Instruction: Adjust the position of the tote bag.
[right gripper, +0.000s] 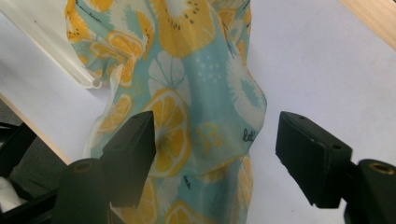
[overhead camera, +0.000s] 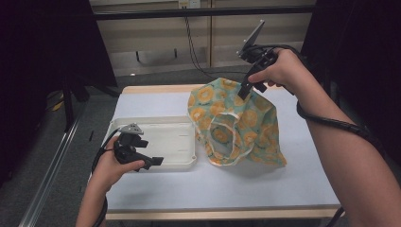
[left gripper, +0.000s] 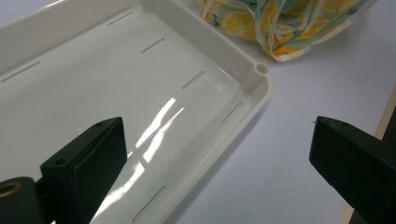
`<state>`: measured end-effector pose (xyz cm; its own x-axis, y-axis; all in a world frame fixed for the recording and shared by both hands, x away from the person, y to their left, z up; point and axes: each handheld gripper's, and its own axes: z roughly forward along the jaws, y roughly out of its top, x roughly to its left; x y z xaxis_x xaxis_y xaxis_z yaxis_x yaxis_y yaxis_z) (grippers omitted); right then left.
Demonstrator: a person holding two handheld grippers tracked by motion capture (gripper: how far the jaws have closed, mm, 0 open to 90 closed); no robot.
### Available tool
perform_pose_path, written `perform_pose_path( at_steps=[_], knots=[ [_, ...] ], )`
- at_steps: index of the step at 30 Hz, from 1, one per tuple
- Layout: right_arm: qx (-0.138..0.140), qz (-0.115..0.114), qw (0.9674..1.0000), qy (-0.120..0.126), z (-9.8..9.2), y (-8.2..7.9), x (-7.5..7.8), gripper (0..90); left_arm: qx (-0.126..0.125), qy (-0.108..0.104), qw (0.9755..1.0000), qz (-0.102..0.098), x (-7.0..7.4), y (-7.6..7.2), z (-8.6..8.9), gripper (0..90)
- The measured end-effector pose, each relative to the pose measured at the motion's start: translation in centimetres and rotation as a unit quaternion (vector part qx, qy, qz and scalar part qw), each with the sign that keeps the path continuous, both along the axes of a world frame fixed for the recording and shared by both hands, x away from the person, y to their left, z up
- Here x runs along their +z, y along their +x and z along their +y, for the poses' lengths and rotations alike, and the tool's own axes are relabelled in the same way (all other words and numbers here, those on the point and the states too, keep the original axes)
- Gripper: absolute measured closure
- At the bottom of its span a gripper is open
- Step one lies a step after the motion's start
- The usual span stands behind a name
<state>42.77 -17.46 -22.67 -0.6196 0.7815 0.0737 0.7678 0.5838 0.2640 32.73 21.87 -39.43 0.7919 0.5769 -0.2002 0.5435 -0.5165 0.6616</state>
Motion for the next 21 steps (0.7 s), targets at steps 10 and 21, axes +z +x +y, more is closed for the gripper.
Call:
perform_pose_path(
  at_steps=[10, 21],
  knots=[
    [0.004, 0.012, 0.9999, 0.004, 0.9, 0.5, -1.1, 33.6, -0.003, 0.002, 1.0, 0.0, -0.1, 0.0, 0.0, 4.2],
    [-0.003, 0.018, 0.9998, -0.002, 1.5, 0.7, -1.7, 49.6, -0.003, 0.004, 1.0, 0.0, -0.1, 0.0, -0.1, 4.3]
  ],
)
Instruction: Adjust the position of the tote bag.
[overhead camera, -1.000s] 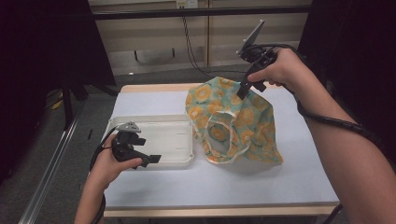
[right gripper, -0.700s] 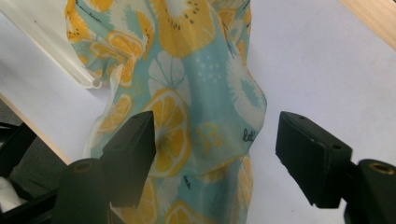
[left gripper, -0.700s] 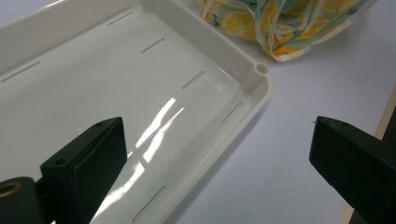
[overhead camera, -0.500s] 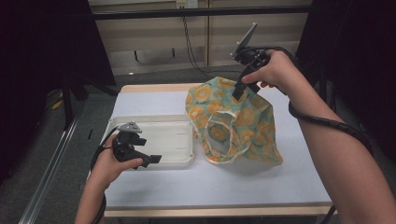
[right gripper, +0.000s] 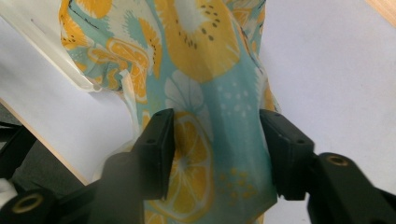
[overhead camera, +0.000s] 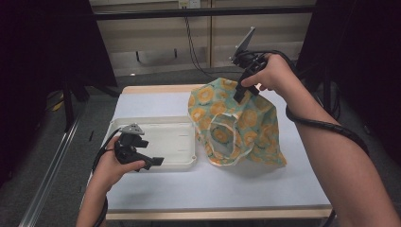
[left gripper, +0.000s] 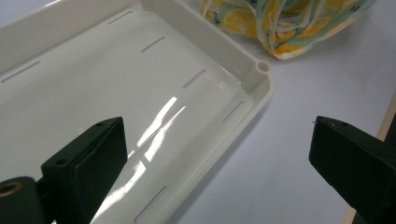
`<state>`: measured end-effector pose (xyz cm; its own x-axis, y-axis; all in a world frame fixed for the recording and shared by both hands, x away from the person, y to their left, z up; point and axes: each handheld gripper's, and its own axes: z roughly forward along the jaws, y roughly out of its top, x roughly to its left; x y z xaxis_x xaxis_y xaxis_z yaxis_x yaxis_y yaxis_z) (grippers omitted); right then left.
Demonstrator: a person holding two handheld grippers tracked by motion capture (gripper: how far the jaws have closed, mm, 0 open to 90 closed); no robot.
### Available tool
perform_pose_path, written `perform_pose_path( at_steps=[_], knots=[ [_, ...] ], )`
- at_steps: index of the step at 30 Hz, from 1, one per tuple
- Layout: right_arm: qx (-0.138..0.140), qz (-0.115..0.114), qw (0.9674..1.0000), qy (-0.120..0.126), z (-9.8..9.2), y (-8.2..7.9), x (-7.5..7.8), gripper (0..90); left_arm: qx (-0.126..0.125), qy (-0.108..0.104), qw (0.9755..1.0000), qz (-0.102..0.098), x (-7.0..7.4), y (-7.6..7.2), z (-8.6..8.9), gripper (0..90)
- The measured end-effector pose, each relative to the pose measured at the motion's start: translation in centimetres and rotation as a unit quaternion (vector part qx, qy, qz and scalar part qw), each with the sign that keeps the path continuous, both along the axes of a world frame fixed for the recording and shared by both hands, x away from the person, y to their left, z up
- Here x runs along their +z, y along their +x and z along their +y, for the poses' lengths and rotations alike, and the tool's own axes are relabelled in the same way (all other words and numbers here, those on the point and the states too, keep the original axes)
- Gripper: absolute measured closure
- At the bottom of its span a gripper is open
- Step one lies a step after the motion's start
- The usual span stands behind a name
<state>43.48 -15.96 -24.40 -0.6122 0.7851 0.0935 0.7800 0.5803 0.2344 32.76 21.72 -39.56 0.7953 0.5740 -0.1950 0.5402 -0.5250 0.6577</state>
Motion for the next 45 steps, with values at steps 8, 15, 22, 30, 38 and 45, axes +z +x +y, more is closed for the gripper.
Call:
perform_pose_path(
  at_steps=[8, 15, 22, 30, 38, 45],
  knots=[
    [0.003, 0.0, 0.9999, -0.01, 0.2, 0.2, -0.4, 63.4, 0.003, 0.0, 1.0, -0.003, 0.0, 0.0, 0.0, 4.5],
    [0.018, -0.005, 0.9995, -0.025, -0.2, 0.5, -0.6, 86.7, 0.002, -0.004, 1.0, -0.005, 0.0, 0.0, 0.1, 4.7],
    [0.046, -0.013, 0.9981, -0.037, -0.1, 0.3, -0.5, 90.0, 0.003, -0.002, 1.0, -0.004, -0.1, 0.0, 0.0, 4.6],
    [0.089, -0.016, 0.9949, -0.046, -0.2, 0.1, -0.1, 90.0, 0.001, 0.0, 1.0, -0.003, -0.1, 0.1, 0.1, 4.6],
    [0.128, -0.025, 0.99, -0.053, -0.5, -0.3, 0.1, 90.0, 0.001, 0.0, 1.0, -0.004, -0.1, 0.1, 0.2, 4.6],
    [0.194, -0.029, 0.9781, -0.068, -0.7, -0.6, 0.4, 90.0, 0.0, -0.001, 1.0, -0.004, -0.2, 0.2, 0.0, 4.6]
  ],
)
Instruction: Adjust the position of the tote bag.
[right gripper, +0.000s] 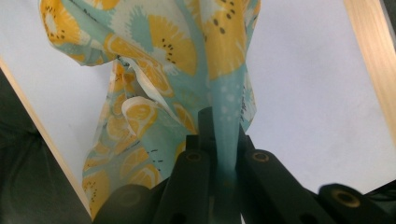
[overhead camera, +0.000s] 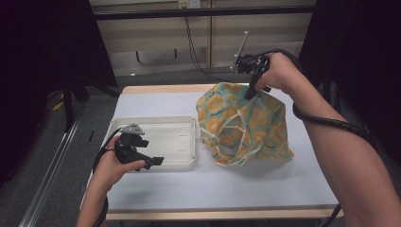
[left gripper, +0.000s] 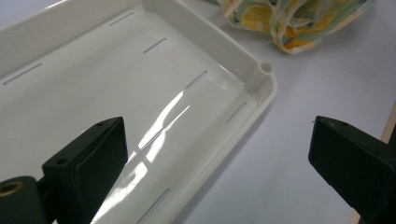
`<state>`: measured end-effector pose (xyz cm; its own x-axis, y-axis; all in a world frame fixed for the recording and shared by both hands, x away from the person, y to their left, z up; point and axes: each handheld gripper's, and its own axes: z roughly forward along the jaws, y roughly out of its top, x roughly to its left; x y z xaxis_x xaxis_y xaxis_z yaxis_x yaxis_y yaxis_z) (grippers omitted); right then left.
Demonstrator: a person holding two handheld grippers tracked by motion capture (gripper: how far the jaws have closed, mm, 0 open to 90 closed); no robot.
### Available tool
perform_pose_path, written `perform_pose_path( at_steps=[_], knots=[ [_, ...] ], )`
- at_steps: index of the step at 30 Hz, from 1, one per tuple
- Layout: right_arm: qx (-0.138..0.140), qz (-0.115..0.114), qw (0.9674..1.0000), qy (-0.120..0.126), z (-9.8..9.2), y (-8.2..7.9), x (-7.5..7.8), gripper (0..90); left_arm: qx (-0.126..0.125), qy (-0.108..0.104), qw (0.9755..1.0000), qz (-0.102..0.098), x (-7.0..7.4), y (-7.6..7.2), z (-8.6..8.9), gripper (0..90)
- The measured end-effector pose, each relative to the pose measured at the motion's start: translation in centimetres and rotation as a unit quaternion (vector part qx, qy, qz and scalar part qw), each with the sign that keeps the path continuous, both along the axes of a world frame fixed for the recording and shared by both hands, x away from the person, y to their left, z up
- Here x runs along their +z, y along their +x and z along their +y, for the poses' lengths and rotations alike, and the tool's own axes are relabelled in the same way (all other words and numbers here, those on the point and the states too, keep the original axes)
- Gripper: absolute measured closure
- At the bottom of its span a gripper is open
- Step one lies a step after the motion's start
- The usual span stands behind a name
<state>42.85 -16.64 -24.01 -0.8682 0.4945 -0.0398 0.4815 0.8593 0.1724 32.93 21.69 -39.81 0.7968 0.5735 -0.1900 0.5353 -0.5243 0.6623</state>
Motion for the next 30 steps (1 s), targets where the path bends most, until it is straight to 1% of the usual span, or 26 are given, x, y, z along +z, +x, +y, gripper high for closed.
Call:
perform_pose_path(
  at_steps=[1, 2, 3, 4, 6, 7, 8, 10, 12, 13, 15, 16, 17, 18, 19, 20, 22, 23, 25, 26, 28, 30],
  knots=[
    [0.012, 0.0, 0.9999, -0.003, 0.0, -0.1, 0.1, 90.0, 0.0, 0.001, 1.0, -0.001, 0.0, 0.0, 0.0, 4.7],
    [0.012, 0.0, 0.9999, -0.003, 0.0, -0.1, 0.1, 90.0, 0.0, 0.001, 1.0, -0.001, 0.0, 0.0, 0.0, 4.6],
    [0.025, 0.003, 0.9997, -0.003, 0.0, -0.1, 0.1, 90.0, -0.002, 0.002, 1.0, 0.0, 0.0, 0.0, 0.0, 4.6],
    [0.037, 0.001, 0.9993, -0.006, 0.0, -0.2, 0.1, 90.0, -0.003, 0.001, 1.0, 0.0, 0.0, 0.1, 0.0, 4.6],
    [0.069, -0.001, 0.9976, -0.009, 0.1, -0.4, 0.3, 90.0, -0.003, 0.001, 1.0, 0.001, -0.1, 0.0, -0.1, 4.6],
    [0.073, -0.005, 0.9972, -0.01, 0.2, -0.4, 0.3, 90.0, -0.002, 0.002, 1.0, 0.0, -0.1, 0.0, -0.1, 4.6],
    [0.096, -0.006, 0.9953, -0.008, 0.3, -0.5, 0.4, 90.0, -0.004, 0.002, 1.0, 0.001, -0.1, 0.1, -0.1, 4.6],
    [0.111, -0.012, 0.9938, -0.007, 0.5, -0.6, 0.4, 90.0, -0.005, 0.001, 1.0, 0.001, -0.1, 0.1, -0.2, 4.6],
    [0.125, -0.008, 0.9921, 0.002, 0.7, -0.7, 0.5, 90.0, -0.005, 0.0, 1.0, 0.003, -0.2, 0.1, -0.2, 4.6],
    [0.125, -0.008, 0.9921, 0.002, 0.7, -0.7, 0.5, 90.0, -0.005, 0.0, 1.0, 0.003, -0.2, 0.1, -0.2, 4.6],
    [0.147, -0.01, 0.9891, -0.004, 0.9, -0.7, 0.6, 90.0, -0.005, 0.002, 1.0, 0.004, -0.2, 0.1, -0.1, 4.6],
    [0.158, -0.014, 0.9874, -0.002, 1.0, -0.6, 0.5, 90.0, -0.005, 0.003, 1.0, 0.004, -0.3, 0.1, -0.2, 4.6],
    [0.16, -0.017, 0.9869, 0.003, 1.1, -0.6, 0.5, 90.0, -0.005, 0.003, 1.0, 0.003, -0.3, 0.1, -0.2, 4.7],
    [0.16, -0.017, 0.9869, 0.003, 1.1, -0.6, 0.5, 90.0, -0.005, 0.003, 1.0, 0.003, -0.3, 0.1, -0.2, 4.7],
    [0.167, -0.015, 0.9858, 0.0, 1.1, -0.6, 0.5, 90.0, -0.006, 0.003, 1.0, 0.003, -0.3, 0.1, -0.2, 4.7],
    [0.177, -0.017, 0.9841, 0.0, 1.2, -0.6, 0.5, 90.0, -0.005, 0.002, 1.0, 0.002, -0.3, 0.1, -0.2, 4.8],
    [0.181, -0.02, 0.9833, -0.001, 1.2, -0.6, 0.4, 90.0, -0.006, 0.002, 1.0, 0.003, -0.3, 0.1, -0.2, 4.8],
    [0.187, -0.019, 0.9823, 0.001, 1.1, -0.4, 0.5, 90.0, -0.008, 0.003, 1.0, 0.003, -0.3, 0.1, -0.3, 4.8],
    [0.188, -0.019, 0.982, 0.003, 1.0, -0.4, 0.4, 90.0, -0.009, 0.004, 0.9999, 0.004, -0.4, 0.1, -0.3, 4.8],
    [0.185, -0.016, 0.9825, 0.011, 0.8, -0.3, 0.5, 90.0, -0.009, 0.003, 0.9999, 0.004, -0.4, 0.1, -0.3, 4.8],
    [0.187, -0.013, 0.9822, 0.009, 0.8, -0.3, 0.5, 90.0, -0.009, 0.002, 0.9999, 0.005, -0.4, 0.1, -0.3, 4.8],
    [0.189, -0.016, 0.9818, 0.011, 0.8, -0.4, 0.6, 90.0, -0.009, 0.004, 0.9999, 0.004, -0.4, 0.1, -0.2, 4.8]
  ],
)
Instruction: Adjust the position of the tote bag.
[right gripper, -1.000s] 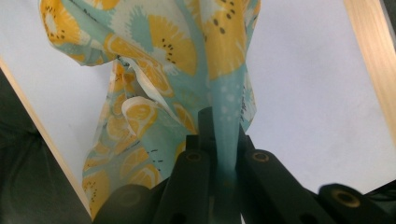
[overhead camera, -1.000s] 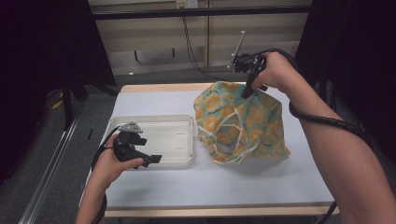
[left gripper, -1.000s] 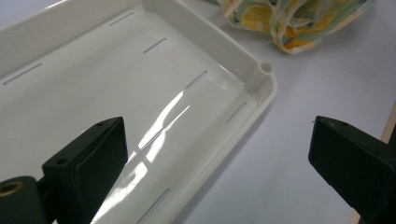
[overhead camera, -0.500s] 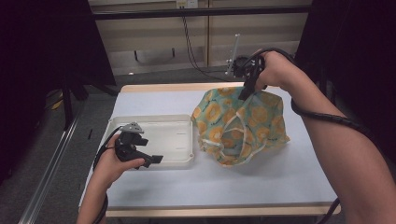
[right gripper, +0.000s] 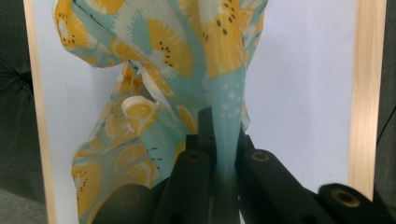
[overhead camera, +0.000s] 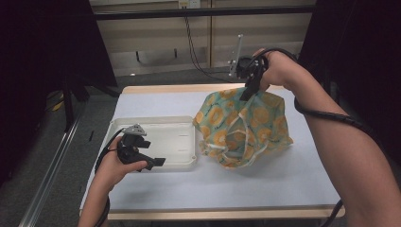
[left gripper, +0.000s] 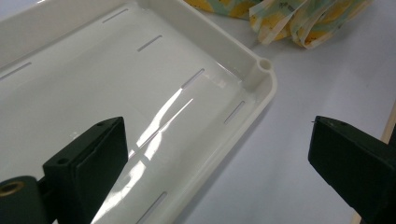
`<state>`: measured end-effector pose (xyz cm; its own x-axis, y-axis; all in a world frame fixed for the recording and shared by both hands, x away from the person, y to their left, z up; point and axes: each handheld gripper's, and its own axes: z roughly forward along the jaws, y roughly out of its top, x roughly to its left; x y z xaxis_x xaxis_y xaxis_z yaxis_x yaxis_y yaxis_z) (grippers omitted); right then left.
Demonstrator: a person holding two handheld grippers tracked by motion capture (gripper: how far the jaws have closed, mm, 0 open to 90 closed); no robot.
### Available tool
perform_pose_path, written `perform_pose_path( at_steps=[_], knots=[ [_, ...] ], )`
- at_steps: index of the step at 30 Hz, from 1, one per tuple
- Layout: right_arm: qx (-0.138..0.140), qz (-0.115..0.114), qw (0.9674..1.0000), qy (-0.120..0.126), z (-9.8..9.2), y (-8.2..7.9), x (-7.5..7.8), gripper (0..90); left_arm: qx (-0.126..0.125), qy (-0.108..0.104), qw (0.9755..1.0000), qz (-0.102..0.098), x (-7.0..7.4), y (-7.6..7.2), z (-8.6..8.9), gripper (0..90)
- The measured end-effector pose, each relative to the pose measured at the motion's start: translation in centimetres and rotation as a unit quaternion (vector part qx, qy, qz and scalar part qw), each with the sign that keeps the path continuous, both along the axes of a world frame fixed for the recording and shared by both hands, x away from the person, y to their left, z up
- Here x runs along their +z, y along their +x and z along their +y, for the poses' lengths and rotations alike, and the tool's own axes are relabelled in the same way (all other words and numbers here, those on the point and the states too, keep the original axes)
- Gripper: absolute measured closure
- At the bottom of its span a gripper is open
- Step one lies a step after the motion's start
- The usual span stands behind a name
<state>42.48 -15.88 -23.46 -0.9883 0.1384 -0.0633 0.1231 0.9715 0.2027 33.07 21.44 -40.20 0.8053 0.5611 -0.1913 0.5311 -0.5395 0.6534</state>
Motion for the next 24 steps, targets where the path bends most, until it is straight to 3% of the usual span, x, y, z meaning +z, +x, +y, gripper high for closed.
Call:
perform_pose_path(
  at_steps=[8, 11, 16, 17, 19, 21, 24],
  knots=[
    [0.037, -0.005, 0.9992, 0.012, 0.2, 0.2, 0.0, 90.0, -0.002, -0.003, 1.0, -0.001, 0.0, 0.0, -0.1, 4.8],
    [0.035, -0.011, 0.9993, 0.011, 0.0, 0.4, -0.1, 90.0, -0.002, -0.001, 1.0, -0.001, 0.0, 0.0, -0.1, 4.8],
    [0.002, -0.01, 0.9999, 0.007, -0.4, 0.5, -0.2, 89.6, -0.002, -0.002, 1.0, -0.001, -0.1, 0.0, -0.2, 4.8],
    [-0.033, -0.003, 0.9993, 0.017, -0.4, 0.4, -0.3, 79.4, -0.001, -0.004, 1.0, 0.001, -0.1, 0.0, -0.2, 4.8],
    [-0.028, -0.006, 0.9995, 0.014, -0.5, 0.4, -0.4, 77.7, 0.0, -0.005, 1.0, -0.001, -0.1, 0.0, -0.3, 4.8],
    [-0.063, -0.003, 0.9978, 0.022, -1.0, 0.2, -0.7, 67.9, -0.003, -0.008, 1.0, 0.001, -0.1, 0.0, -0.3, 4.8],
    [-0.078, -0.001, 0.9966, 0.027, -1.3, 0.0, -0.8, 62.6, -0.005, -0.006, 1.0, 0.002, -0.2, 0.0, -0.5, 4.8]
  ],
)
